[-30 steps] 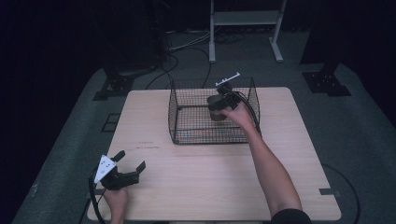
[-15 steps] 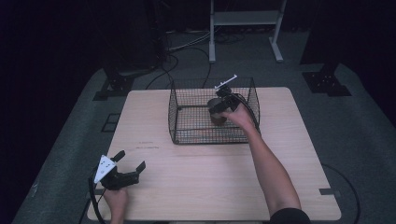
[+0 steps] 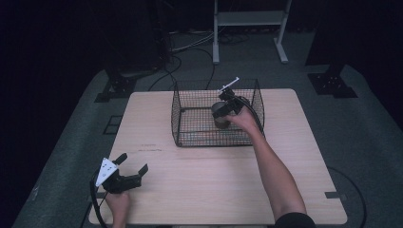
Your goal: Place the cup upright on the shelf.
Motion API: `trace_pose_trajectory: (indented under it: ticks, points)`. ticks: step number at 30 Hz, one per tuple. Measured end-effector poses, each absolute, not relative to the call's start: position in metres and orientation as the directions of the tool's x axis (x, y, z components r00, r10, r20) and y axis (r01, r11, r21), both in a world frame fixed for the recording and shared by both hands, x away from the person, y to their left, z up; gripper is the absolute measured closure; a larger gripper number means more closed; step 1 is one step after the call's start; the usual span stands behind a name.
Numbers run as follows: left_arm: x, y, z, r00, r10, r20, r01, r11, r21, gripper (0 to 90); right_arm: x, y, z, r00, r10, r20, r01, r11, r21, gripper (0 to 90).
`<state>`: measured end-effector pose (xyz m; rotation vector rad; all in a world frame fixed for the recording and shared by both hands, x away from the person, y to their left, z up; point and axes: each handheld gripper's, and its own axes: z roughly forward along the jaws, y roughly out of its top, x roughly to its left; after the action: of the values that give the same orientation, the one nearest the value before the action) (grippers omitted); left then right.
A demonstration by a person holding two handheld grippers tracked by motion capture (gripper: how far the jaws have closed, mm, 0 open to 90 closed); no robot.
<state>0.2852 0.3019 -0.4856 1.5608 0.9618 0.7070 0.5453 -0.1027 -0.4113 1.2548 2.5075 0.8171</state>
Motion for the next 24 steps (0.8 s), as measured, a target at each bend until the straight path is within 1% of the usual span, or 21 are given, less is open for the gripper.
trace_pose_trajectory:
  ticks: [8, 12, 24]
  points:
    - [0.2852, 0.3021, -0.4856, 0.488, 0.871, -0.057, 0.206, -0.051, 0.977, 0.0, 0.5447, -0.1038, -0.4097, -0.611, 0.790, 0.052, 0.666, 0.477, 0.574, 13.0]
    - [0.2851, 0.3021, -0.4856, 0.486, 0.872, -0.057, 0.207, -0.052, 0.977, 0.0, 0.5430, -0.1030, -0.4036, -0.613, 0.789, 0.035, 0.653, 0.481, 0.586, 12.6]
    - [0.2850, 0.3019, -0.4856, 0.487, 0.872, -0.056, 0.207, -0.052, 0.977, 0.0, 0.5437, -0.1075, -0.4035, -0.603, 0.796, 0.044, 0.665, 0.472, 0.579, 12.4]
